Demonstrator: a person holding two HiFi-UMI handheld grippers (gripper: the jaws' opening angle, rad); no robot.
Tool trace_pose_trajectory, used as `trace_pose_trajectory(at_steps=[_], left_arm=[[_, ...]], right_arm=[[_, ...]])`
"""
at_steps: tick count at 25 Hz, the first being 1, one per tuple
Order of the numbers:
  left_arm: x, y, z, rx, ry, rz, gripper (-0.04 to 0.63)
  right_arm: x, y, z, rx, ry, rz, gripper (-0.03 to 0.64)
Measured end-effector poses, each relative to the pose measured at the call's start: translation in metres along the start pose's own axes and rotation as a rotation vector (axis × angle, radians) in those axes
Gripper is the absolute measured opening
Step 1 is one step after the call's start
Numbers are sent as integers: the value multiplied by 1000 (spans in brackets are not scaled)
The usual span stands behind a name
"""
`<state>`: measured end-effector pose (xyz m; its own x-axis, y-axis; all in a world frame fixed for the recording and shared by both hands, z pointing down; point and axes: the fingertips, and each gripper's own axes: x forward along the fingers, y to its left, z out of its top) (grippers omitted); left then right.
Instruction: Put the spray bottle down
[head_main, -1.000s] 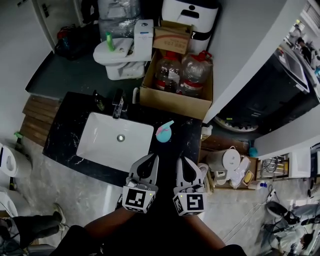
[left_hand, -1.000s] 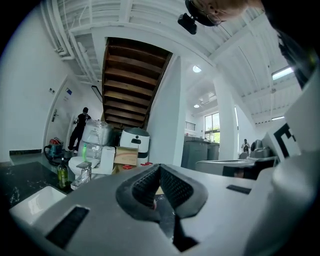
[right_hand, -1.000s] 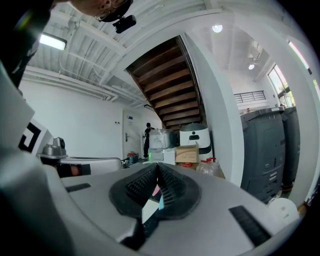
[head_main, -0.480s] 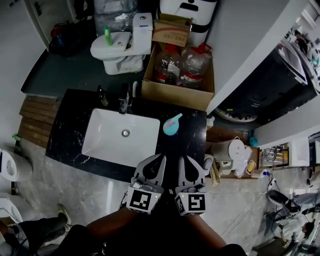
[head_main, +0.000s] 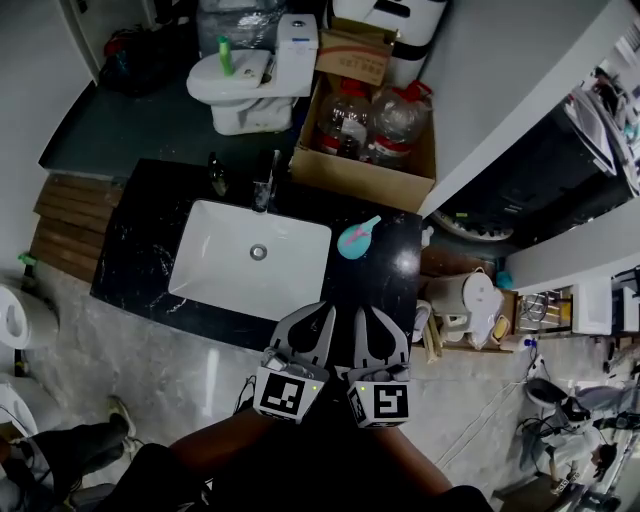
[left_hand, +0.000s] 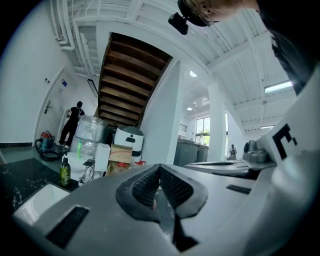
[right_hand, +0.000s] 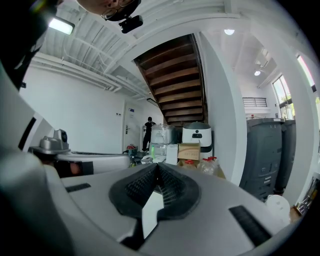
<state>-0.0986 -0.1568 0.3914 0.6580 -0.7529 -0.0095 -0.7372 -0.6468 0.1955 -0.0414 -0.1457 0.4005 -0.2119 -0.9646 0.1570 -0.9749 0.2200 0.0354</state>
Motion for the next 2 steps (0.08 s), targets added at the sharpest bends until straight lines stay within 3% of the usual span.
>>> trace_pose_trajectory(at_steps=[2], left_arm=[[-4, 4, 1, 11, 1, -3, 12]], right_arm=[[-1, 2, -2, 1, 12, -11, 15]])
